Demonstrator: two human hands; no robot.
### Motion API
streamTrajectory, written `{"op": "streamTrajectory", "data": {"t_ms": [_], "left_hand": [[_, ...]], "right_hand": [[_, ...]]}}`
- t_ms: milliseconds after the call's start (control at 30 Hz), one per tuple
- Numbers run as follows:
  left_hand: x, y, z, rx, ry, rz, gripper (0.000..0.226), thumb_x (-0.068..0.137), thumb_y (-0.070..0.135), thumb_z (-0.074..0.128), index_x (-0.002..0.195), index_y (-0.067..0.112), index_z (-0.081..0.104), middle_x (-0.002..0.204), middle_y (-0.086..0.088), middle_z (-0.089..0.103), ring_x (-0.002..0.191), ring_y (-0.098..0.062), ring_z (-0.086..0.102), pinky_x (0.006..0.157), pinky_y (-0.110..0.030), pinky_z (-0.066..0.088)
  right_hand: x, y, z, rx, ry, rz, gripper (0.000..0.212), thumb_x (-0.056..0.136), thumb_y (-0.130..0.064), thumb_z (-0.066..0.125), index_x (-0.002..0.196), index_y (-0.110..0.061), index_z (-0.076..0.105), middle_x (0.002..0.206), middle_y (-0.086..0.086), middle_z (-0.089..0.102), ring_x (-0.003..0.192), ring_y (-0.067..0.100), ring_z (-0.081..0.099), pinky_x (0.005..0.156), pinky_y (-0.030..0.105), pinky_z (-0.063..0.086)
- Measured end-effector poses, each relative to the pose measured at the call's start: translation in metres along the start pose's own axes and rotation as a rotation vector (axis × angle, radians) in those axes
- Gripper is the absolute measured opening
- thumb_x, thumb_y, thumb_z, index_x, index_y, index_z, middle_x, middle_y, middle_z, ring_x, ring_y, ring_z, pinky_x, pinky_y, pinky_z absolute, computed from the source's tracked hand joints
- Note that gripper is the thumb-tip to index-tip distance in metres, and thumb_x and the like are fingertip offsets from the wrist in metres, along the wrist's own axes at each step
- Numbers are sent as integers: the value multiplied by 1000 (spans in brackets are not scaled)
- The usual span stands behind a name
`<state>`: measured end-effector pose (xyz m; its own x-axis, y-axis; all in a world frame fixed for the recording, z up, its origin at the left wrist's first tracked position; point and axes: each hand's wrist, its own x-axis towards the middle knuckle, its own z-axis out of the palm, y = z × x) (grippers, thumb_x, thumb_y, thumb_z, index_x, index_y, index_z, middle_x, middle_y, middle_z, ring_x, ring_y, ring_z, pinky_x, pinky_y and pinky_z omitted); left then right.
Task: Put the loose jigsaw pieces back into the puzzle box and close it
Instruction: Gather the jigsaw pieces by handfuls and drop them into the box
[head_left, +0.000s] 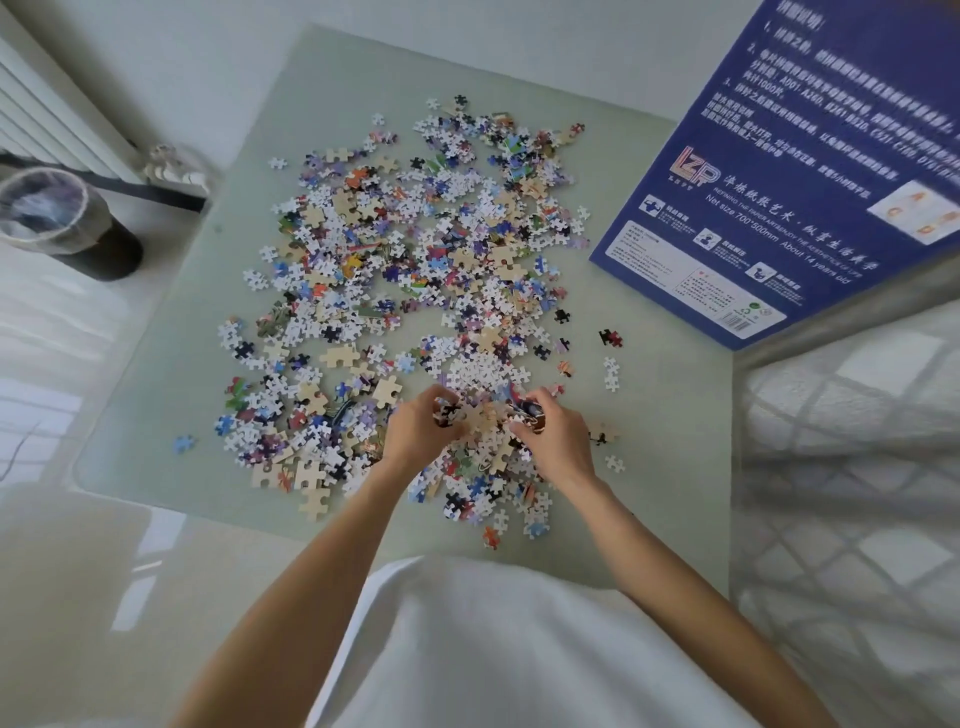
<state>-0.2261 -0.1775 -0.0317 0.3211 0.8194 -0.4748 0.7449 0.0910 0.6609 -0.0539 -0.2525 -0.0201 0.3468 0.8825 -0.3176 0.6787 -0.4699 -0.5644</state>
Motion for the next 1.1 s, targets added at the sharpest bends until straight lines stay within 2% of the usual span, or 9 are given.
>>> {"op": "streamTrajectory", "data": {"t_ms": [67,167,300,400,500,633,833,933,1100], "left_hand": [[-2,0,-5,3,8,7,41,77,27,73,115,21,57,108,-4,65,80,-12,61,75,-27,53],[-5,2,-14,16,16,23,36,79,25,72,113,18,62,108,-2,68,76,-9,61,72,-20,51],[-5,15,-32,64,57,107,30,78,26,72,107,20,66,102,1,70,73,-5,62,68,-14,49],[-4,44,-46,113,24,210,29,77,27,72,105,23,67,98,4,71,73,-4,64,74,-20,51],[5,77,-57,158,10,334,29,78,27,71,107,26,66,97,9,70,72,0,63,76,-19,52],[24,124,-68,233,39,530,27,79,31,69,106,32,66,97,16,66,71,6,61,73,-10,49],[52,235,-103,204,130,875,25,75,25,74,100,24,72,91,12,69,65,9,59,67,-3,48],[56,294,-119,137,204,1000,24,75,27,74,99,24,73,90,8,71,66,3,61,66,-7,49],[55,381,-134,-74,334,1195,22,78,21,72,100,18,72,93,1,70,75,-11,66,68,-21,54]], "right_hand": [[0,4,-3,10,23,8,35,83,-28,69,115,-16,60,95,5,71,49,9,55,50,11,38],[-1,9,-13,-3,29,12,43,84,-26,68,123,-11,59,101,8,71,46,-5,42,60,14,44],[-4,9,-41,-13,2,-5,40,83,-22,70,121,-13,62,116,6,67,80,10,65,82,19,47],[-7,0,-78,36,-11,-51,38,81,-21,72,118,-16,65,108,3,70,66,-4,55,64,5,41],[-11,-23,-136,96,40,-154,35,78,-22,73,113,-20,67,99,-8,69,69,-7,56,62,6,41],[-14,-65,-236,124,237,-374,33,76,-22,74,109,-24,69,91,-14,66,73,0,64,67,13,52],[10,-92,-376,28,688,-570,28,80,-29,72,107,-26,70,97,-16,66,86,-5,57,72,4,40],[39,-83,-411,-145,908,-644,27,83,-24,70,109,-17,69,100,-3,69,85,6,62,75,11,44],[87,-40,-417,-332,918,-731,24,84,-15,68,107,-11,70,98,6,70,81,20,67,75,29,54]]}}
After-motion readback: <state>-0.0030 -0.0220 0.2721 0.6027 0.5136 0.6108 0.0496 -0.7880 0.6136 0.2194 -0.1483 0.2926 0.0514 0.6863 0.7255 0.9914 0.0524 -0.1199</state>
